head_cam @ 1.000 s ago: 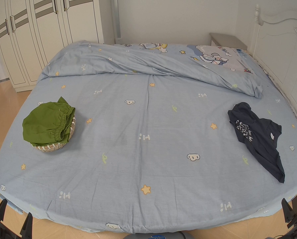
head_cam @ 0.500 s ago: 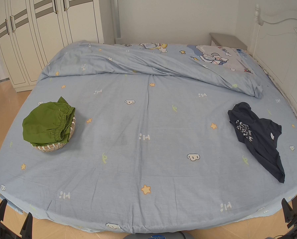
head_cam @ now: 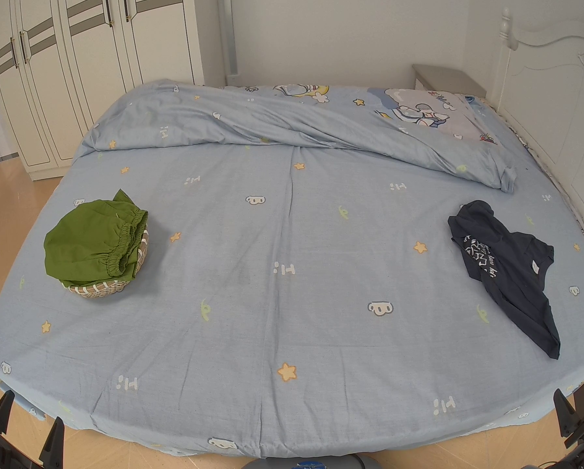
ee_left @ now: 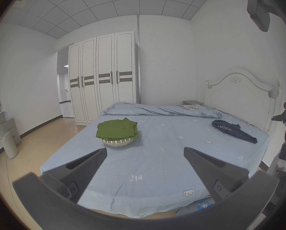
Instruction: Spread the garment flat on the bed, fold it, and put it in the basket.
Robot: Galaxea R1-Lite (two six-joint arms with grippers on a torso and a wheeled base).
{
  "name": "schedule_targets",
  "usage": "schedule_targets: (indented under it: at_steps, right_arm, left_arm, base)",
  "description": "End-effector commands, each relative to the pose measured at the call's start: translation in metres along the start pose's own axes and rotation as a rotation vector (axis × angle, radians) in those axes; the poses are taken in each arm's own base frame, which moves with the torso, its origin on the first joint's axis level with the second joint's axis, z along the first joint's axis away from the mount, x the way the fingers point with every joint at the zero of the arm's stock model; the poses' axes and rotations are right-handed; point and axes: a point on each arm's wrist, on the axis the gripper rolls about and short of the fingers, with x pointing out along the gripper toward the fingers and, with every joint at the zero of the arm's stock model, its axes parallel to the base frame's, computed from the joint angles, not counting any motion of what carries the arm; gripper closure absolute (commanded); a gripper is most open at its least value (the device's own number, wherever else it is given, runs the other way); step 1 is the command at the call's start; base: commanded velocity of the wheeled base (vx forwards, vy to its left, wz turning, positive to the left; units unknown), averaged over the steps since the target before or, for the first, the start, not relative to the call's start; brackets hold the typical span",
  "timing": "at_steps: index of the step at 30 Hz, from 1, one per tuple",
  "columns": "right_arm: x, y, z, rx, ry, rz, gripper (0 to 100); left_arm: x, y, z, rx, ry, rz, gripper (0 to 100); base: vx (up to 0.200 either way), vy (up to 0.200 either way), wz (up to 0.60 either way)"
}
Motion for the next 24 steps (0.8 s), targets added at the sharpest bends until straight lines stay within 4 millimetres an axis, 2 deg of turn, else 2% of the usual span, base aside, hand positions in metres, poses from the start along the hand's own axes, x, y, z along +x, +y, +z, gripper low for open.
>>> schedule_targets:
  at_steps: [1, 24]
  right_arm:
    - [0.0001, 0.0001, -0.0052, 0.000, 0.001, 0.001, 0]
    - [0.0001, 0.0001, -0.0052, 0.000, 0.001, 0.001, 0]
  left_arm:
    - [0.0001, -0.0001, -0.0047, 0.000, 0.001, 0.000, 0]
    - [0.0001, -0.0001, -0.0049, 0.000, 0.002, 0.000, 0]
  base:
    - [0.000, 0.000, 0.00]
    - [0.000, 0.000, 0.00]
